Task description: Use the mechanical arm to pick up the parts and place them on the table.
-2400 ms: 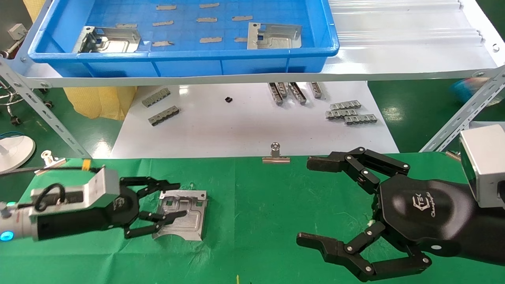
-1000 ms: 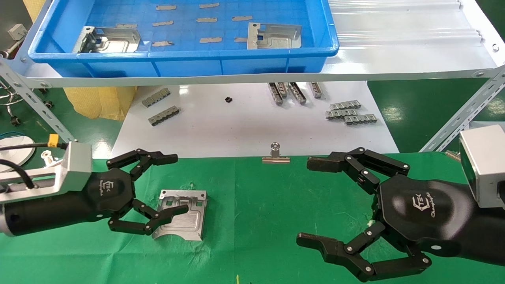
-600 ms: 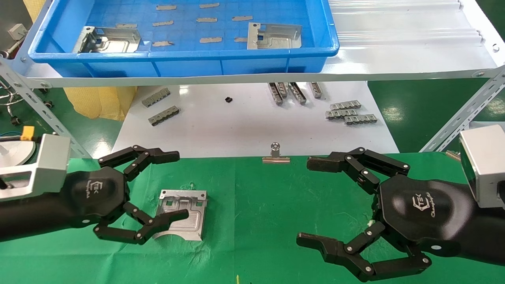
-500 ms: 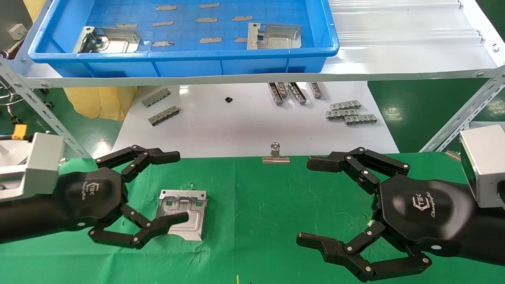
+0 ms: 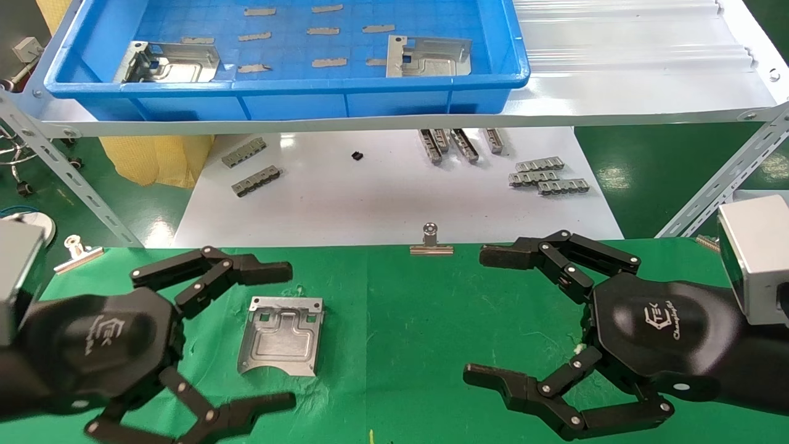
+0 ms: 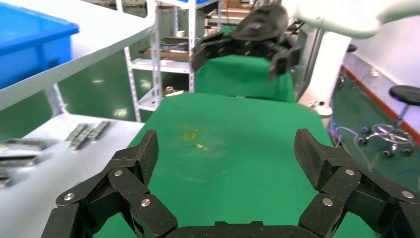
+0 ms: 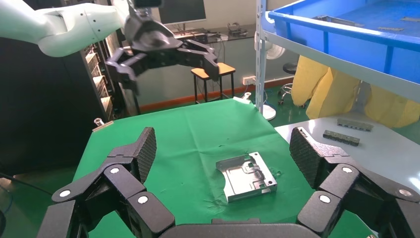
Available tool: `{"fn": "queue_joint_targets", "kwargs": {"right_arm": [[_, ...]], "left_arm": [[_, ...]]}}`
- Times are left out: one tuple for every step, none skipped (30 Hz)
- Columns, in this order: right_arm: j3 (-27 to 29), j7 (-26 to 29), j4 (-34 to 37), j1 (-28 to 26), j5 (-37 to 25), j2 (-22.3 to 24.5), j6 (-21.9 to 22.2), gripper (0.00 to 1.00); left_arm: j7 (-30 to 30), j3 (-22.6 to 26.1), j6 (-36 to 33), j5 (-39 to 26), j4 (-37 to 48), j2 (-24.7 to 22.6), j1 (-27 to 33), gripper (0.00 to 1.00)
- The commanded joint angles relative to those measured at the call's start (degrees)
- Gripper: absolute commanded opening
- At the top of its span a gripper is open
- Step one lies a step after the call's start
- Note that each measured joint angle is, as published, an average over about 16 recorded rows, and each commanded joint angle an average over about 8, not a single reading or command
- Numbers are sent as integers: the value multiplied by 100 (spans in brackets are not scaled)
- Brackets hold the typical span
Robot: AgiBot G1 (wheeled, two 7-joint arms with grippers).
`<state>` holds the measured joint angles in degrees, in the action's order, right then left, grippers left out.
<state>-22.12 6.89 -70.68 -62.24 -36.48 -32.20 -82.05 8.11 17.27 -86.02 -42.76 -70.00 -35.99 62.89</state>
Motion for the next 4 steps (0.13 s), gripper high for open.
{"fn": "queue_joint_targets", "kwargs": {"right_arm": [[0,0,0,0,0,0,1,100],[0,0,0,0,0,0,1,100],[0,0,0,1,0,0,1,100],[0,0,1,1,0,0,1,100]], "left_arm": [[239,-118,27,87,-341,91,-125,100],[268,-132,30,98,-383,102,-141,100],[293,-145,32,108,-421,112,-155,100],[308,-153,34,115,-447,119,-164,100]]}}
